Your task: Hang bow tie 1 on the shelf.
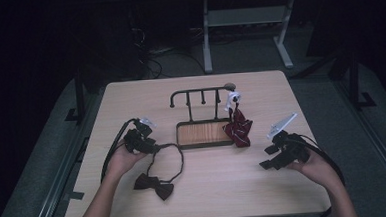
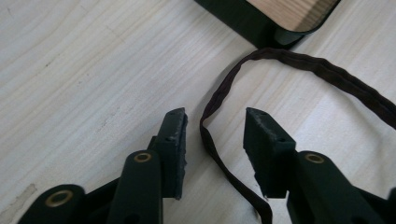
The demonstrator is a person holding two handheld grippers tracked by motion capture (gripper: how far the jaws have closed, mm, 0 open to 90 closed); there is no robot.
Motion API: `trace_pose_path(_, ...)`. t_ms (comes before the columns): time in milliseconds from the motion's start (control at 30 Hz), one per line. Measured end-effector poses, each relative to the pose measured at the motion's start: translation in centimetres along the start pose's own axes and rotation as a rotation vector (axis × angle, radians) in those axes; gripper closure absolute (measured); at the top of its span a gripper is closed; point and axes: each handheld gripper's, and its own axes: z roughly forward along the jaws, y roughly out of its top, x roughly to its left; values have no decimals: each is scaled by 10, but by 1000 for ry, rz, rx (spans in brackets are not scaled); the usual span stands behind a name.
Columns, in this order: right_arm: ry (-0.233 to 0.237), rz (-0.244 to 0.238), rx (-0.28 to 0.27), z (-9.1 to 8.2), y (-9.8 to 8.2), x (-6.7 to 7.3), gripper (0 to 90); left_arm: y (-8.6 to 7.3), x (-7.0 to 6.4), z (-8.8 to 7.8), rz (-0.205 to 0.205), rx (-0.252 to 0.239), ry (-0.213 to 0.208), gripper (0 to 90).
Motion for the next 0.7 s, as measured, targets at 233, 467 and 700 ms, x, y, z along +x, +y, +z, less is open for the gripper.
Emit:
trace_pose_path(233,2,-2,-8,-1,0,0,366,0,2,5,-14,19,12,644)
trace_pose_path(467,5,-3,-6,0,0,1,363,0,4,9,-19,42,3,710)
trace_pose_path(700,0,-5,-9,1,1,1,358,1,4,13,-10,62,1,796)
